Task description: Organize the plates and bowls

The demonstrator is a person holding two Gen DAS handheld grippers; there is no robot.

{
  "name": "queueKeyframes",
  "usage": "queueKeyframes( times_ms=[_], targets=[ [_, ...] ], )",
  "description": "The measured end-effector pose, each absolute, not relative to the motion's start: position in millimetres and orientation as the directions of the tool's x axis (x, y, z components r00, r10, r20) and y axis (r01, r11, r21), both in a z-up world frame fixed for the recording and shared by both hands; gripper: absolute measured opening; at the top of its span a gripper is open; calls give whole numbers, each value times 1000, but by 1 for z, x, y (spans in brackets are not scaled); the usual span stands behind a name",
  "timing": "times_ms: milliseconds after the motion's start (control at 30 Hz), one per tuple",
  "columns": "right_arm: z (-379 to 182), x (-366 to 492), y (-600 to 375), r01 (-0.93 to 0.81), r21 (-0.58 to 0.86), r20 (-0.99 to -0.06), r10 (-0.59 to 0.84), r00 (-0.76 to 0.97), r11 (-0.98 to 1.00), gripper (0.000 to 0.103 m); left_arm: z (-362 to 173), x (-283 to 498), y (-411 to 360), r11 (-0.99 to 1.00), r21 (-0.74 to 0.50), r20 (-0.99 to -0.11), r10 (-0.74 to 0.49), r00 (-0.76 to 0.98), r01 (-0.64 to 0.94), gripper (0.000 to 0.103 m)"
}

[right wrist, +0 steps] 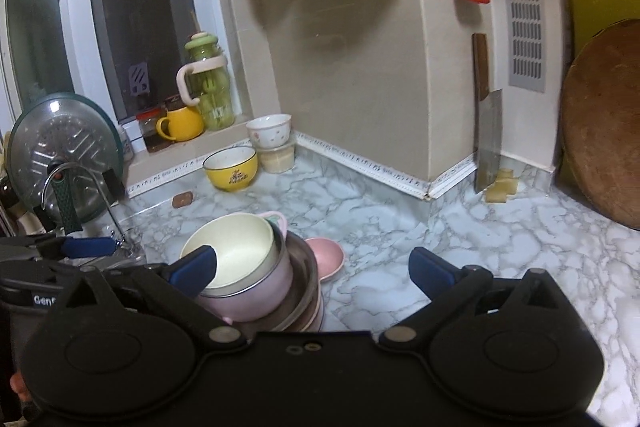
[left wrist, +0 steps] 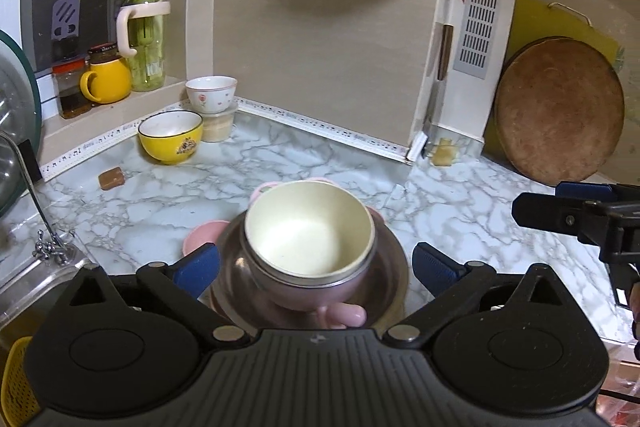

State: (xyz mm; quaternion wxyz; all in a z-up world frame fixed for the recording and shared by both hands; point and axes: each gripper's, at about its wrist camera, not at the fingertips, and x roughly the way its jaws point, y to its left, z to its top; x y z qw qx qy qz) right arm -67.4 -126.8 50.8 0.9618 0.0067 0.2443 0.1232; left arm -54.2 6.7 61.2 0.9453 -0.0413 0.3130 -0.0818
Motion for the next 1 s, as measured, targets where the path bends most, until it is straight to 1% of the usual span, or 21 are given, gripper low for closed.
queueKeyframes(
  times_ms=[367, 667, 1000],
  targets=[
    [53, -98, -132, -227, 86, -423, 241, 873, 970, 103, 68, -71, -6, 977, -138, -564, -213, 798, 163, 103],
    [49, -109, -133, -219, 108, -427, 244, 871, 970, 103, 71, -79, -10, 975, -139, -554, -223, 802, 175, 103],
    [52, -111, -135, -213, 99, -431, 235, 871, 972, 103, 71, -80, -13, 972, -149, -557, -235, 796, 183, 103]
  ],
)
